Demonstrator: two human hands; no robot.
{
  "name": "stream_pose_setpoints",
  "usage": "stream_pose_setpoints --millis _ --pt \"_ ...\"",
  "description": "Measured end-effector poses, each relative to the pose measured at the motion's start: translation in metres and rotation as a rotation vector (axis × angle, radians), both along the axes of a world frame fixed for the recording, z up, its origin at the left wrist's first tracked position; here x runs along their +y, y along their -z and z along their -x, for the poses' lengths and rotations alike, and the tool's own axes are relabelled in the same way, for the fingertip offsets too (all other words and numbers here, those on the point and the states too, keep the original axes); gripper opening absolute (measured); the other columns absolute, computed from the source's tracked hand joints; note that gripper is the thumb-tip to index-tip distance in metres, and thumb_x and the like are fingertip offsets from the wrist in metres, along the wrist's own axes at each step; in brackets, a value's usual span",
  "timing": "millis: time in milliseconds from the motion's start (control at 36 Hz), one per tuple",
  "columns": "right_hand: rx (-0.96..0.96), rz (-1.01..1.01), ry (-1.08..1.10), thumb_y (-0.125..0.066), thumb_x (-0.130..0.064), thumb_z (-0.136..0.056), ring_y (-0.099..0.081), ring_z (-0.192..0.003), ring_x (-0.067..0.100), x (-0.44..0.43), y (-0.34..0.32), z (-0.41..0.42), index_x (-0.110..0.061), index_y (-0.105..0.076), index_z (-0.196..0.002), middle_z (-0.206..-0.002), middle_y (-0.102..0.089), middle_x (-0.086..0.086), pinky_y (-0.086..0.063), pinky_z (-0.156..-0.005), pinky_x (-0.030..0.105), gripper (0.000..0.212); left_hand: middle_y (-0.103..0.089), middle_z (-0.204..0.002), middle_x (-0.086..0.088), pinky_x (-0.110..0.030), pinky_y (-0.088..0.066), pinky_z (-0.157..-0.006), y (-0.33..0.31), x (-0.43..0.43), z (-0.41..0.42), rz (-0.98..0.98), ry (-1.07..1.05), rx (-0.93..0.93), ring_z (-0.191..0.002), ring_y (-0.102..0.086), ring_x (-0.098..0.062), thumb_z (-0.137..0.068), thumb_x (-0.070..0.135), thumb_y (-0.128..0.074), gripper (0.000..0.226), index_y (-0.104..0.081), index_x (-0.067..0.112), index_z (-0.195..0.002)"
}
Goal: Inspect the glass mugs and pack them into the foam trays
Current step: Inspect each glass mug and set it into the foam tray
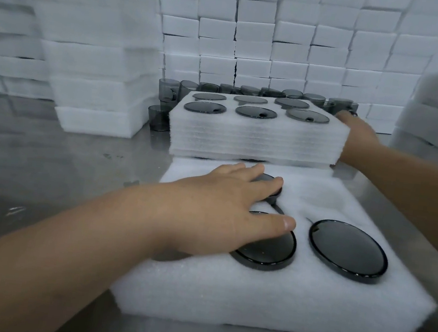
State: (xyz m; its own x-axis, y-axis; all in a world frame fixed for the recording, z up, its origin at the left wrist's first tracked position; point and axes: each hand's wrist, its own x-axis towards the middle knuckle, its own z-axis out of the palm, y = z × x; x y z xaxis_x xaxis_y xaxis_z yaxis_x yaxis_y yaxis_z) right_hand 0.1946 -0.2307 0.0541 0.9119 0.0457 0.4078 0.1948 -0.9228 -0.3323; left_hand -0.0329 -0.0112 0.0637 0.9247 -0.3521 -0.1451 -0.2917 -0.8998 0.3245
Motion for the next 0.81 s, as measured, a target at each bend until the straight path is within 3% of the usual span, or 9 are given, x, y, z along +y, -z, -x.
stream_pose_setpoints --millis 167,278,333,417,528,667,750,806 --pt "-0.329 -0.48 0.076 -0.049 -0.023 -0.084 -0.047 -0.083 0.021 -0.011 -0.025 0.02 -0.013 -0.05 -0.112 -0.113 -0.052 0.012 -0.037 -0.066 0.027 0.03 0.01 -0.152 0.027 -0.029 0.002 -0.113 0.002 0.002 -0.002 0.001 0.003 -0.017 -0.137 0.015 0.006 -0.076 0.072 -0.028 0.075 -0.006 0.049 -0.144" --pt "-0.515 -0.721 -0.025 -0.05 -0.028 -0.078 -0.042 -0.065 -0.002 -0.002 -0.057 0.054 -0.024 -0.045 -0.095 -0.08 -0.045 -0.014 -0.034 -0.052 0.008 0.018 0.01 -0.152 0.026 -0.025 0.004 -0.111 0.003 0.002 -0.002 0.038 0.004 -0.022 -0.137 0.014 0.007 -0.076 0.071 -0.02 0.076 -0.003 0.045 -0.145" --pt "-0.548 -0.845 -0.119 -0.053 -0.028 -0.077 -0.045 -0.068 -0.001 0.009 -0.069 0.082 -0.028 -0.045 -0.085 -0.078 -0.045 -0.015 -0.041 -0.061 0.009 0.012 0.01 -0.151 0.027 -0.023 0.006 -0.111 0.004 0.003 -0.001 0.102 -0.015 -0.016 -0.136 0.013 0.008 -0.077 0.072 -0.013 0.076 0.003 0.043 -0.145" --pt "-0.521 -0.942 -0.347 -0.055 -0.025 -0.076 -0.055 -0.081 0.011 0.03 -0.075 0.132 -0.03 -0.044 -0.08 -0.083 -0.052 -0.007 -0.051 -0.074 0.028 0.013 0.005 -0.154 0.024 -0.026 0.0 -0.114 0.006 0.006 0.002 0.204 -0.063 -0.029 -0.14 0.006 0.003 -0.061 0.081 -0.004 0.09 0.013 0.046 -0.142" --pt "-0.384 -0.996 -0.592 -0.056 -0.023 -0.075 -0.06 -0.086 0.018 0.059 -0.056 0.179 -0.027 -0.048 -0.081 -0.087 -0.056 -0.003 -0.052 -0.068 0.026 0.011 -0.02 -0.151 0.021 -0.013 -0.012 -0.097 0.01 0.006 0.0 0.463 -0.132 -0.073 -0.139 -0.017 -0.001 -0.071 0.084 -0.009 0.082 0.01 0.048 -0.142" --pt "-0.19 -0.926 -0.657 -0.063 -0.026 -0.068 -0.06 -0.079 0.011 0.079 -0.027 0.191 -0.03 -0.057 -0.083 -0.083 -0.061 -0.009 -0.053 -0.077 0.029 0.017 -0.036 -0.146 0.018 -0.039 -0.016 -0.114 0.015 0.005 -0.009 0.788 -0.221 -0.209 -0.135 -0.034 -0.009 -0.059 0.08 -0.024 0.086 -0.016 0.054 -0.14" --pt "-0.151 -0.933 -0.657 -0.064 -0.029 -0.068 -0.063 -0.077 0.013 0.076 -0.025 0.188 -0.03 -0.058 -0.083 -0.08 -0.062 -0.008 -0.053 -0.073 0.026 0.016 -0.06 -0.119 0.022 -0.03 -0.03 -0.101 0.013 0.006 -0.012 0.848 -0.256 -0.292 -0.122 -0.049 -0.007 -0.06 0.074 -0.028 0.082 -0.026 0.048 -0.138" --pt "-0.118 -0.926 -0.662 -0.064 -0.03 -0.068 -0.064 -0.075 0.012 0.075 -0.023 0.186 -0.03 -0.059 -0.082 -0.077 -0.063 -0.009 -0.053 -0.071 0.025 0.015 -0.064 -0.103 0.021 -0.032 -0.039 -0.097 0.01 0.006 -0.011 0.902 -0.242 -0.346 -0.112 -0.056 -0.008 -0.064 0.068 -0.033 0.075 -0.035 0.04 -0.133"
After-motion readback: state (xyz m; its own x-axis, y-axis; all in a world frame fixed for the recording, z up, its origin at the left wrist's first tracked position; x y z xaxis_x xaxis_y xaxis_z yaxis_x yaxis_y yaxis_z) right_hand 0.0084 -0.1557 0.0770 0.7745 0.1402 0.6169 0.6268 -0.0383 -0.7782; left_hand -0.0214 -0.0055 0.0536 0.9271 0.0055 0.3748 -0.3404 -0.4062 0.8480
